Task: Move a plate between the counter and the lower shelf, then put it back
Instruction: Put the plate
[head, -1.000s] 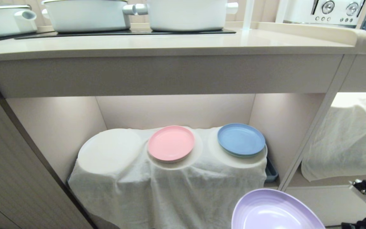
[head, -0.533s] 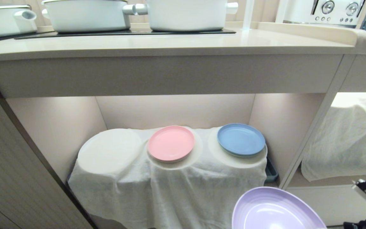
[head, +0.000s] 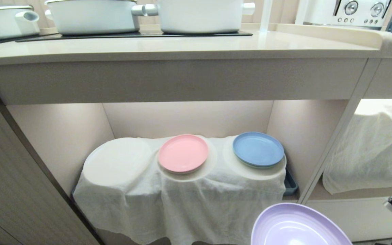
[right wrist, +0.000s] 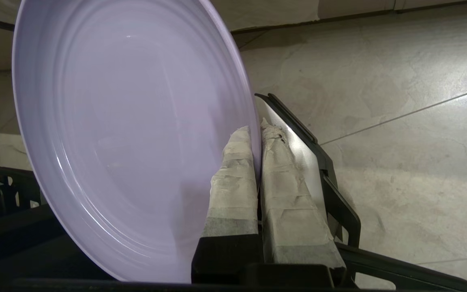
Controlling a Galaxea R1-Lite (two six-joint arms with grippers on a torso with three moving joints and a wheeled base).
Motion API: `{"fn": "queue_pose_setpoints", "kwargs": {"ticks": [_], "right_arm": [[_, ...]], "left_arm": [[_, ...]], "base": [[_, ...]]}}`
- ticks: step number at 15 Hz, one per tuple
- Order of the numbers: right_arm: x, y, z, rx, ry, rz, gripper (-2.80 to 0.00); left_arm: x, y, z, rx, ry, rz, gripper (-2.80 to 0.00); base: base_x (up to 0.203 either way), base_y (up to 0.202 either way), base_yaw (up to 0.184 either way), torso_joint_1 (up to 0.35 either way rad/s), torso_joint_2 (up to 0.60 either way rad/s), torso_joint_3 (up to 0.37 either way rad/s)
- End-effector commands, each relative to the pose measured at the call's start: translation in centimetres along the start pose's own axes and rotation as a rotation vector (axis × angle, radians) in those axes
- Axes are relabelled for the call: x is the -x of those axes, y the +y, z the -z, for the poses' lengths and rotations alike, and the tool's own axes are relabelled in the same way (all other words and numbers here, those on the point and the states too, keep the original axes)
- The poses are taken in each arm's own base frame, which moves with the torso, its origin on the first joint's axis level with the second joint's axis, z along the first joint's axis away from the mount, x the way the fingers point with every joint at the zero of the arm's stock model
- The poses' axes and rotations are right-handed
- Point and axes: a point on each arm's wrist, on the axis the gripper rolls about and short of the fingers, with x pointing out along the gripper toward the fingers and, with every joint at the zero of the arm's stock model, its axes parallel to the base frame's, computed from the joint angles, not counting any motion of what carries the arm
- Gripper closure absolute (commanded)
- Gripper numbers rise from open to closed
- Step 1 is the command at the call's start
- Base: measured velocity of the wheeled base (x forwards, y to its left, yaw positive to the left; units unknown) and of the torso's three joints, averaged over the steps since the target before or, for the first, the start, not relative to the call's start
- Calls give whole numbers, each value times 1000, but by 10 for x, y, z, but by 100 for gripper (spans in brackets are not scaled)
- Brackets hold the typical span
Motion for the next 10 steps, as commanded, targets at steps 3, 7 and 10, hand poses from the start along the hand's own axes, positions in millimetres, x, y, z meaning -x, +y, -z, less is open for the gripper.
{"fn": "queue_pose_setpoints", "kwargs": {"ticks": [3,7,10], "right_arm": [[5,0,3,1,-8,-6,0],[6,0,4,1,-9,-7,0],[6,0,4,1,-8,-6,0]], "left_arm": [[0,0,0,0,-1,0,0],[0,0,0,0,0,0,0],[0,0,0,0,0,0,0]], "base": [[0,0,0,0,0,0],[0,0,0,0,0,0],[0,0,0,0,0,0]]}}
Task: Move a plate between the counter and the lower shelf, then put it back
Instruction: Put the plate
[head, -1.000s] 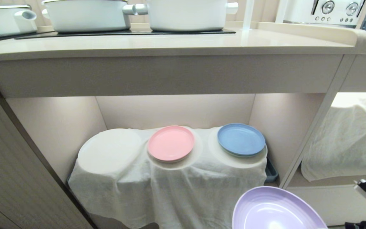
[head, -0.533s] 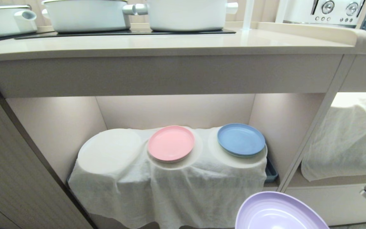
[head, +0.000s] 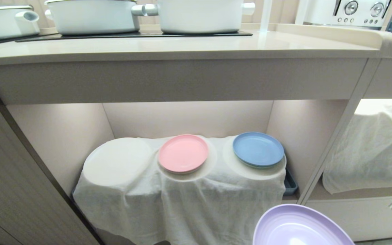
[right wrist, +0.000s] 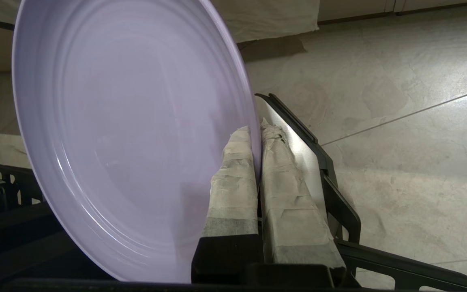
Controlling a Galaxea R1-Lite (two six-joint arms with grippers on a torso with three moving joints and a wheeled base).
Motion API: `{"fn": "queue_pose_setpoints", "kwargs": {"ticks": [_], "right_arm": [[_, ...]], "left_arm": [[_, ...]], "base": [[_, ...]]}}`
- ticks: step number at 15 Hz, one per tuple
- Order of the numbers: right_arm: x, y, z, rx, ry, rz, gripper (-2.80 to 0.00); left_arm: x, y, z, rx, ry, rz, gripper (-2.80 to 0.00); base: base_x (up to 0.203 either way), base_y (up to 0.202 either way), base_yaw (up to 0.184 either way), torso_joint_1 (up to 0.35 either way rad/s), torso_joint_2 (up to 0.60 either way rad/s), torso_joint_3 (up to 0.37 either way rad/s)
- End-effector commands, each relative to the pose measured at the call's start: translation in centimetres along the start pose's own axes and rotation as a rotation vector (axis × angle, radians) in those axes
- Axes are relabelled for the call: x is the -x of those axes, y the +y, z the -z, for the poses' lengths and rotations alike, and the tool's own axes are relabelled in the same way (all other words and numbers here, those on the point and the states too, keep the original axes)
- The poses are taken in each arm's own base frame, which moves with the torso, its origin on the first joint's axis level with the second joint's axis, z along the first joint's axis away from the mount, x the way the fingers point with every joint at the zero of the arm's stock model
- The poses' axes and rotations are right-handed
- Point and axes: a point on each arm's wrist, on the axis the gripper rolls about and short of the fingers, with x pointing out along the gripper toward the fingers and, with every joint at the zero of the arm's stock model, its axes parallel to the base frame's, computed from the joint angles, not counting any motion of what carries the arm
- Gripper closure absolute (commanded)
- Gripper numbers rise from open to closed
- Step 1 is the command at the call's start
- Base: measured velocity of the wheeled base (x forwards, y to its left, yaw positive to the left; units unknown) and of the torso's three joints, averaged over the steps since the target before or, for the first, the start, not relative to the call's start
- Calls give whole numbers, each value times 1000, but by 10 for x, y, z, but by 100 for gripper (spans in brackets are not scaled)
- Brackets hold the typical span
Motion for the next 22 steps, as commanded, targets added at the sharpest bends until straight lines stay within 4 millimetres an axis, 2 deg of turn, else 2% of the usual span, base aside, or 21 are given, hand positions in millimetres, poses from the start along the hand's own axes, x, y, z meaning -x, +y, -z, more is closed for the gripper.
{"fn": "queue_pose_setpoints", "kwargs": {"ticks": [1,7,22], "right_arm": [[0,0,0,-3,2,-1,0],[0,0,0,-4,1,-2,0],[0,1,-2,-3,-1,-5,0]], "left_arm": [[0,0,0,0,0,0,0],[0,0,0,0,0,0,0],[0,0,0,0,0,0,0]], "base": [[0,0,0,0,0,0],[0,0,0,31,-141,-156],[0,0,0,193,-499,-284]]}}
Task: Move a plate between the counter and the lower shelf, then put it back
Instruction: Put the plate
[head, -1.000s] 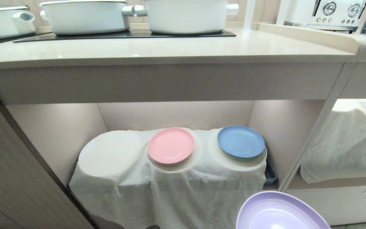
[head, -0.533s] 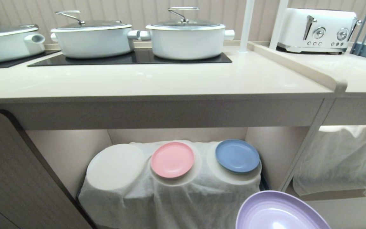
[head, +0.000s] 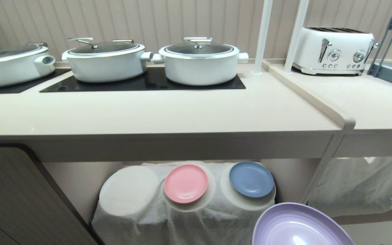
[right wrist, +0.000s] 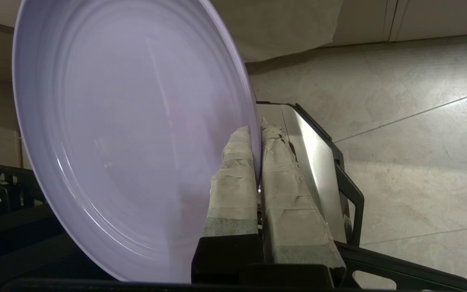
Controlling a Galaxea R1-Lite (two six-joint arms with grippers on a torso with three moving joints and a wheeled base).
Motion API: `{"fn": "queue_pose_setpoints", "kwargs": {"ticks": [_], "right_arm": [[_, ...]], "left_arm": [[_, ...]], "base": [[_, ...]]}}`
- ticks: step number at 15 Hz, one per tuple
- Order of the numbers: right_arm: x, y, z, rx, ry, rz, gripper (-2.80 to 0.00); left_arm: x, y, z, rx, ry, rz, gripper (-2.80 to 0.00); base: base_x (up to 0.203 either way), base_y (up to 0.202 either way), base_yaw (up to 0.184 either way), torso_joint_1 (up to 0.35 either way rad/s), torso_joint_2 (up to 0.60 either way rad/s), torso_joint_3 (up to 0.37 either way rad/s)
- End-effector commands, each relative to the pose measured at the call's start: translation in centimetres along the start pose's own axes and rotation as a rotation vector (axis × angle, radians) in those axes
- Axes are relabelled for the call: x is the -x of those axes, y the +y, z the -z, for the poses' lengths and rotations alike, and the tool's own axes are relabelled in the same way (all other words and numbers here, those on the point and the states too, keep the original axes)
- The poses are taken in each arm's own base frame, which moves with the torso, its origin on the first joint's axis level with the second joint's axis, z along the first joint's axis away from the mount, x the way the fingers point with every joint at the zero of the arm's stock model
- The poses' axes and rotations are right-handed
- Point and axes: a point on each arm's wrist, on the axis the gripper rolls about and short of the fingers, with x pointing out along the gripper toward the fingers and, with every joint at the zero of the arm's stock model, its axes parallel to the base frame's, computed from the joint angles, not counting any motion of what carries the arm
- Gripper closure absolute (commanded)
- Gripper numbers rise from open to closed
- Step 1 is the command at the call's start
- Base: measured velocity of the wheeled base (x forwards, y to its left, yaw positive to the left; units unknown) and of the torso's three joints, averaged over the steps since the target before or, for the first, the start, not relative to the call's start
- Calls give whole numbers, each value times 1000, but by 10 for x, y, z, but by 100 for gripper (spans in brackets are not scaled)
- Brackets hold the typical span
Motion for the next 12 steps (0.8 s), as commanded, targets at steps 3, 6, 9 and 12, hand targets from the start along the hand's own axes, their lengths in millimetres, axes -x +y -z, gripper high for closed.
{"fn": "queue_pose_setpoints", "kwargs": {"ticks": [3,6,9,12], "right_arm": [[0,1,-2,-2,-1,-4,0],[0,1,-3,-2,-1,-4,0],[0,2,-4,0,-4,-6,0],[0,2,-4,-1,-3,-5,0]], "left_arm": [[0,0,0,0,0,0,0],[0,0,0,0,0,0,0],[0,0,0,0,0,0,0],[0,0,0,0,0,0,0]], "base": [[0,0,0,225,-505,-279],[0,0,0,241,-522,-288],[0,0,0,256,-546,-295],[0,0,0,274,-579,-305]]}}
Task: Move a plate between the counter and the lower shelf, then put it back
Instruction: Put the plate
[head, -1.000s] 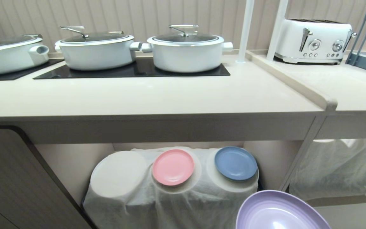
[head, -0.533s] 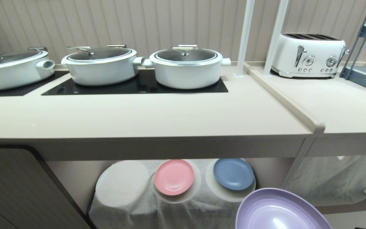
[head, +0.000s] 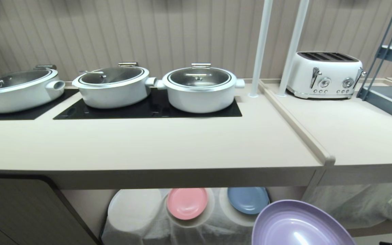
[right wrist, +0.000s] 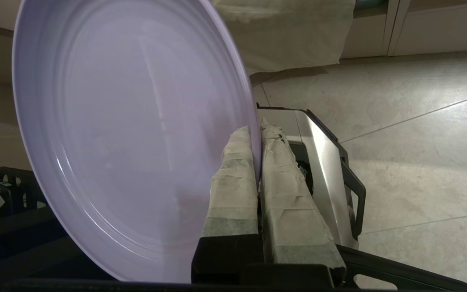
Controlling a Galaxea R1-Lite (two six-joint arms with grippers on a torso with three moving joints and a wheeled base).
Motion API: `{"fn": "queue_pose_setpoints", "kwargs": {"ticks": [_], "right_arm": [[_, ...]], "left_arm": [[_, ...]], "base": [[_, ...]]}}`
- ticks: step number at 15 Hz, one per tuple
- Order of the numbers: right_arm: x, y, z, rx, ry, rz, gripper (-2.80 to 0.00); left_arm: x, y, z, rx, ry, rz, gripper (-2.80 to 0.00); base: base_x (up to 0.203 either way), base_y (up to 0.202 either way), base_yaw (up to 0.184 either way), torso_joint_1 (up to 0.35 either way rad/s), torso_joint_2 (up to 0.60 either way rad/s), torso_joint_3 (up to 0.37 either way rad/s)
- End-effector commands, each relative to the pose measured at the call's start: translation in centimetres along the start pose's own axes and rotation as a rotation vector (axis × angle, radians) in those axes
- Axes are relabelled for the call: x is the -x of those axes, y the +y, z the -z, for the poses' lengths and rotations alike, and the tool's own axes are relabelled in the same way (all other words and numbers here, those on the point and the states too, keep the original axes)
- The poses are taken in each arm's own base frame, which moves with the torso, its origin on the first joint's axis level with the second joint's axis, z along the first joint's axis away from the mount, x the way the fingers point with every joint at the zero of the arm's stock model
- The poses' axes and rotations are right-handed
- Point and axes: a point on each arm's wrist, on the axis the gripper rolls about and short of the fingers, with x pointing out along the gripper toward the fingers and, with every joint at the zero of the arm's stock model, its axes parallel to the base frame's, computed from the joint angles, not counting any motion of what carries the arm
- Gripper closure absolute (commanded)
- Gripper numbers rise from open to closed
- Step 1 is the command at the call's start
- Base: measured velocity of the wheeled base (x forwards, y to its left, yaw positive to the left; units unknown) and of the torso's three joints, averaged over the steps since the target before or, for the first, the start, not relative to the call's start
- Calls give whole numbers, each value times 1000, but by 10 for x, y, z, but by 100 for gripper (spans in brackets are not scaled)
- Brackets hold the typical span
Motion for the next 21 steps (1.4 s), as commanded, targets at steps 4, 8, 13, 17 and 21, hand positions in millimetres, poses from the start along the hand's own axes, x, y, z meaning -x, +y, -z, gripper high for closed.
{"fn": "queue_pose_setpoints", "kwargs": {"ticks": [4,8,13,17,21], "right_arm": [[0,1,-2,-2,0,-2,0],[-1,1,-2,-3,2,-1,0],[-1,1,-2,-3,2,-1,0],[-1,1,-2,-3,7,-9,0],[-1,1,-3,-3,7,-11,0]], "left_arm": [[0,0,0,0,0,0,0],[0,0,0,0,0,0,0],[0,0,0,0,0,0,0],[0,0,0,0,0,0,0],[0,0,0,0,0,0,0]], "base": [[0,0,0,270,-563,-295],[0,0,0,190,-382,-199],[0,0,0,166,-342,-171],[0,0,0,167,-326,-165],[0,0,0,157,-320,-158]]}}
